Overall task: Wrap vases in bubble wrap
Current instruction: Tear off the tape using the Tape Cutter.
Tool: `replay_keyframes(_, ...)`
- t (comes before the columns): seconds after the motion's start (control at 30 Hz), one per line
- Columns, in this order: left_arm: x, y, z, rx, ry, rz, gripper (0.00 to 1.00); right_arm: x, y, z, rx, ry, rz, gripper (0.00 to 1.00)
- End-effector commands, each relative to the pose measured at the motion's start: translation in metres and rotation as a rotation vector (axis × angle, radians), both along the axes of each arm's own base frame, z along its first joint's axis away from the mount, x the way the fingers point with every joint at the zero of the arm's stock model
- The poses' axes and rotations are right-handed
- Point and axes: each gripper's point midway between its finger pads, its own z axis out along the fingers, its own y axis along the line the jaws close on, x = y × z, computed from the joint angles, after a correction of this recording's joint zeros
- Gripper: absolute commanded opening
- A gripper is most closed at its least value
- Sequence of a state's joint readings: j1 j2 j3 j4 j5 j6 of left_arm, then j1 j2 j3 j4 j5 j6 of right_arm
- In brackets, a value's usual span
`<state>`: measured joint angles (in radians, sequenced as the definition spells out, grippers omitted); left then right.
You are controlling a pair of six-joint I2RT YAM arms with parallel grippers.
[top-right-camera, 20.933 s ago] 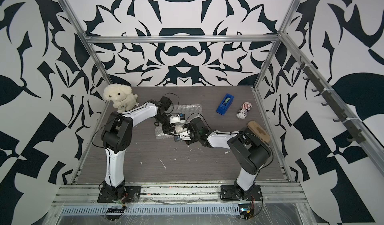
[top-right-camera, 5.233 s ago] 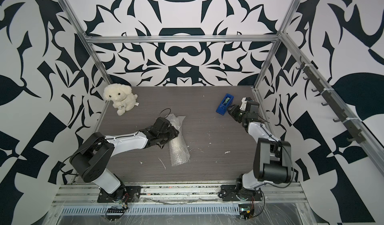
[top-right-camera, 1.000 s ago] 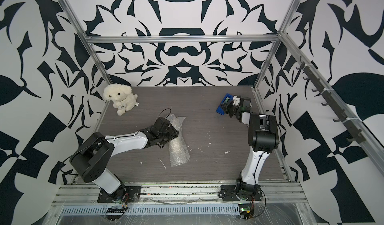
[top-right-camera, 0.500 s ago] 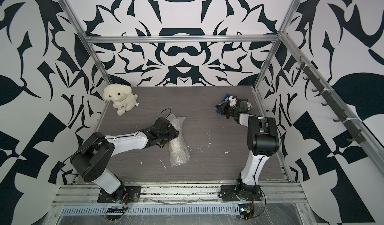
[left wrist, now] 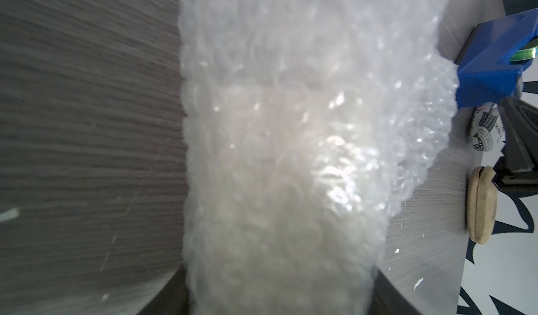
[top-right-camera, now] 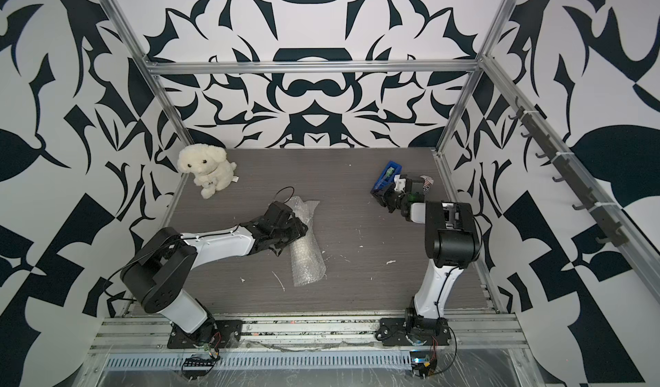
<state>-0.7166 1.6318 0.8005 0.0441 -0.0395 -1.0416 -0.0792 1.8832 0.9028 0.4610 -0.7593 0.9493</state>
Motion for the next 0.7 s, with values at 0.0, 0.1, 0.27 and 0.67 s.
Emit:
replay_keyframes(0.0, 0.01, -0.007, 0.011, -0.017, -0.057, -0.009, 0.25, -0.009, 0.012, 0.009, 0.038, -0.013, 0.038, 0.0)
replay_keyframes(0.1, 0.011, -0.008, 0.011, -0.019, -0.058, -0.011, 0.25, -0.011, 0.011, 0.005, 0.043, -0.008, 0.027, 0.0)
replay_keyframes(0.27, 0.011, -0.008, 0.011, -0.018, -0.059, -0.009, 0.25, -0.013, 0.01, -0.004, 0.04, 0.009, 0.012, 0.0)
replay_keyframes(0.67, 0.011, -0.007, 0.014, -0.022, -0.066, -0.008, 0.25, -0.019, 0.004, -0.038, 0.012, 0.081, -0.028, 0.0)
